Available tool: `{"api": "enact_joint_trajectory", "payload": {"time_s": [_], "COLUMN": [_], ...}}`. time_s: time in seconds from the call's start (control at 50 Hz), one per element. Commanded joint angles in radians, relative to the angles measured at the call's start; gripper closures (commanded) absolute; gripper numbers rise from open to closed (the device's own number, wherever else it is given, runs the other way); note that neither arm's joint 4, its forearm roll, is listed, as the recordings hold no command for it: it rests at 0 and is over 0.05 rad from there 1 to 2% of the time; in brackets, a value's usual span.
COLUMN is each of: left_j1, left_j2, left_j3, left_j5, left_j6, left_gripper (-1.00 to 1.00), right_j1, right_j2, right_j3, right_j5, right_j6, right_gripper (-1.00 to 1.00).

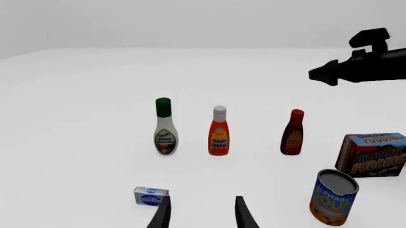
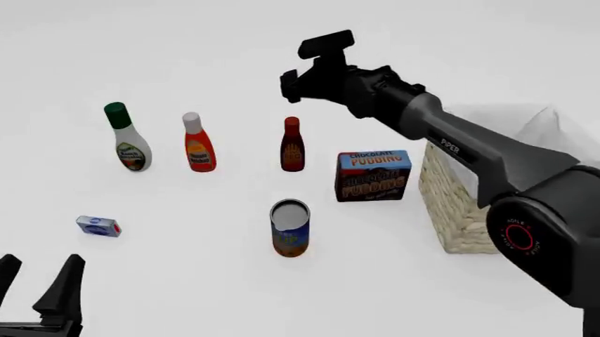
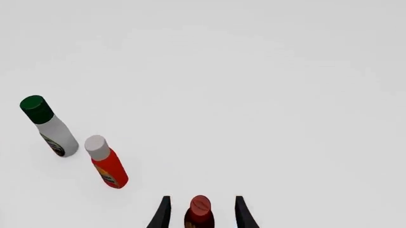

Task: Pick the bbq sauce and place it in the basket.

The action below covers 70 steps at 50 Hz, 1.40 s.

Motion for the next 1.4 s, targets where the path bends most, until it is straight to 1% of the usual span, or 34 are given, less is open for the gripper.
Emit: {"api": "enact_joint_trajectory", "payload": {"time_s": [0.02, 0.08, 0.24, 0.58, 0.86, 1.4], "left_j1": [0.000, 0.000, 0.000, 0.000, 0.000, 0.000], "left_j2": [0.000, 0.000, 0.000, 0.000, 0.000, 0.000], "left_j3": [0.000, 0.000, 0.000, 0.000, 0.000, 0.000], "left_j5": [0.000, 0.000, 0.000, 0.000, 0.000, 0.000], "left_j6": [0.000, 0.000, 0.000, 0.000, 0.000, 0.000], "left_gripper": [-1.00, -1.00, -1.00, -1.00, -1.00, -1.00], "right_j1": [0.007, 0.005, 0.008, -0.003, -0.003, 0.000], "right_j2": [0.103, 0.135, 0.174, 0.282, 0.341, 0.401], "right_j3": [-0.093, -0.118, -0.130, -0.227, -0.252, -0.277], "right_j5": [0.026, 0.034, 0.033, 0.068, 0.075, 0.104], "right_j6": [0.007, 0.012, 0.019, 0.026, 0.033, 0.033], "right_gripper": [-1.00, -1.00, -1.00, -1.00, -1.00, -1.00]}}
